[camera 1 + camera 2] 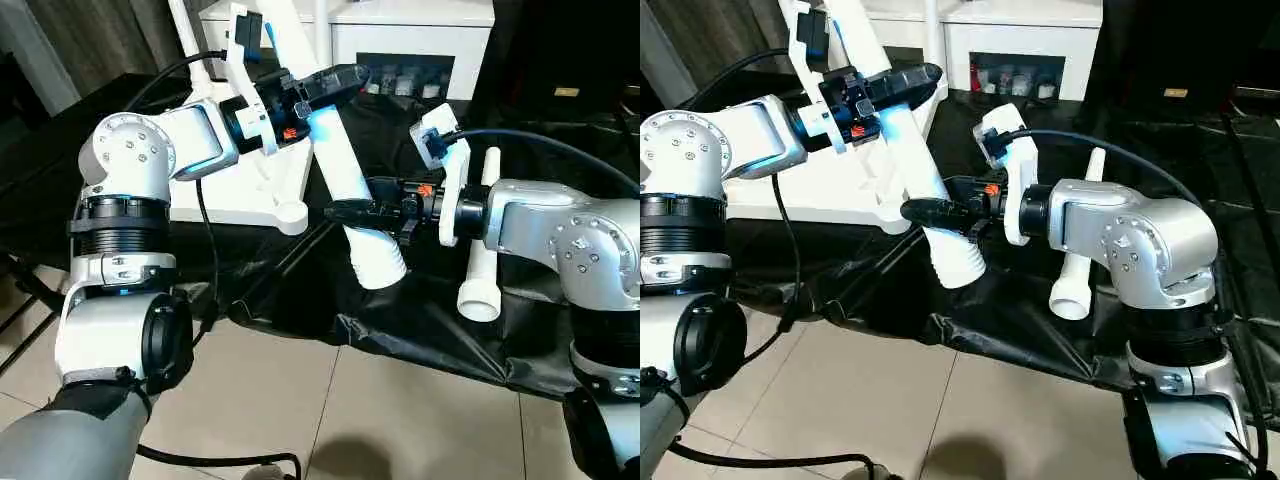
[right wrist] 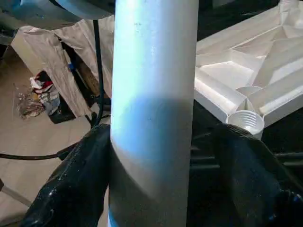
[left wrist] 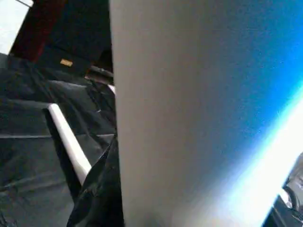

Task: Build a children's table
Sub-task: Pick table leg

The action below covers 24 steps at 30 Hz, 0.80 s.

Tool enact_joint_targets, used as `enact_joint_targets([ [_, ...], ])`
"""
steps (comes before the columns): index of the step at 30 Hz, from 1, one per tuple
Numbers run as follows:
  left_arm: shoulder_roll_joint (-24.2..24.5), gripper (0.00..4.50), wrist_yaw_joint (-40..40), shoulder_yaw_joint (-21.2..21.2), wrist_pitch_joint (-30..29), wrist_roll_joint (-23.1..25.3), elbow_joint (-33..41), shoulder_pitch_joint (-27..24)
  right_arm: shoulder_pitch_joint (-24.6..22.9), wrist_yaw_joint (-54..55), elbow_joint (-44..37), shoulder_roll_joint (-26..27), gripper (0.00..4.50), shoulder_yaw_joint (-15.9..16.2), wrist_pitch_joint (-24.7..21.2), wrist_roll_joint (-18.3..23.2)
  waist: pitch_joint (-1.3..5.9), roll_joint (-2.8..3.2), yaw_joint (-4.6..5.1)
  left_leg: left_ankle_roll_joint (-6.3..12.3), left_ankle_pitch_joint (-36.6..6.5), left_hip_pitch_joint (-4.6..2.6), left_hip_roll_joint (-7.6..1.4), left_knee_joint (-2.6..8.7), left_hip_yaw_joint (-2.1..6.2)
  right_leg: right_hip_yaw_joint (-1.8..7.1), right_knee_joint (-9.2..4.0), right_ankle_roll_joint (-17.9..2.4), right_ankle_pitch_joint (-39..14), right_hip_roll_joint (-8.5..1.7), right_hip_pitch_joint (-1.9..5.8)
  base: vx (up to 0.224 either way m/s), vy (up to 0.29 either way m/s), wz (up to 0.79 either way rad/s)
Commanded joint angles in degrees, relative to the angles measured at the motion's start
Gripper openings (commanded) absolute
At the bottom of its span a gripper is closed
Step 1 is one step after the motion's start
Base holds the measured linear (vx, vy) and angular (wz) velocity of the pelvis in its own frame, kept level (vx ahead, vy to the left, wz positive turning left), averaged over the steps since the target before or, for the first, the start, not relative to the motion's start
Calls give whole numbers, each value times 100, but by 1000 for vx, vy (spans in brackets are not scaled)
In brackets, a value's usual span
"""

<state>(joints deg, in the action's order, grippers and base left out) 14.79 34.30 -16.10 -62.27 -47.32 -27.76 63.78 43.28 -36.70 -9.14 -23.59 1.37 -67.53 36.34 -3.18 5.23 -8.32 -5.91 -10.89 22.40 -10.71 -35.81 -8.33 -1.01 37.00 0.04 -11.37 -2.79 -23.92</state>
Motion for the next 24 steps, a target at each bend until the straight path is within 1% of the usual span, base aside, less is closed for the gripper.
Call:
enact_joint_targets([
  [1,122,164,183,196,80,137,247,63,132,70,-149,-97,341,107,-4,-93,466,-142,-25,-79,-122,-14,-42,331,-2,184,-384,-1011,-156,-331,435,0,0,0],
  [2,186,164,422,488,307,324,471,-32,121,93,-164,-106,341,192,46,-167,462,-140,-15,-92,-133,-13,-43,326,-8,185,-376,-1021,-121,-327,428,0,0,0],
  [3,186,164,422,488,307,324,471,-32,121,93,-164,-106,341,192,46,-167,467,-141,-31,-85,-126,-15,-60,339,10,185,-384,-1005,-155,-347,433,0,0,0],
  [5,256,164,730,849,589,545,774,-146,104,123,-194,-107,341,293,88,-237,461,-149,-19,-104,-138,-13,-52,337,-11,192,-384,-987,-184,-336,430,0,0,0],
  [6,266,164,824,927,624,556,883,-164,99,138,-208,-94,341,319,72,-239,460,-142,-25,-111,-148,-14,-63,342,-5,193,-381,-984,-201,-347,428,0,0,0],
  [12,351,164,1221,1222,815,623,1191,-209,49,182,-281,-87,341,470,36,-280,451,-135,-5,-140,-211,-18,-48,341,-18,192,-390,-985,-340,-333,418,0,0,0],
  [17,387,164,1424,1371,980,718,1313,-275,-5,216,-406,18,341,525,-40,-224,454,-131,5,-138,-186,-14,-44,339,-20,191,-387,-996,-309,-331,419,0,0,0],
  [22,433,164,1535,1487,1074,819,1371,-329,-33,238,-470,54,341,539,-73,-196,467,-126,4,-129,-104,-13,-48,332,-16,190,-364,-994,-105,-322,422,0,0,0],
  [24,447,164,1565,1515,1105,847,1388,-345,-40,239,-477,59,314,532,-82,-182,463,-129,6,-145,-153,-19,-42,335,-19,190,-370,-999,-159,-322,418,0,0,0],
])
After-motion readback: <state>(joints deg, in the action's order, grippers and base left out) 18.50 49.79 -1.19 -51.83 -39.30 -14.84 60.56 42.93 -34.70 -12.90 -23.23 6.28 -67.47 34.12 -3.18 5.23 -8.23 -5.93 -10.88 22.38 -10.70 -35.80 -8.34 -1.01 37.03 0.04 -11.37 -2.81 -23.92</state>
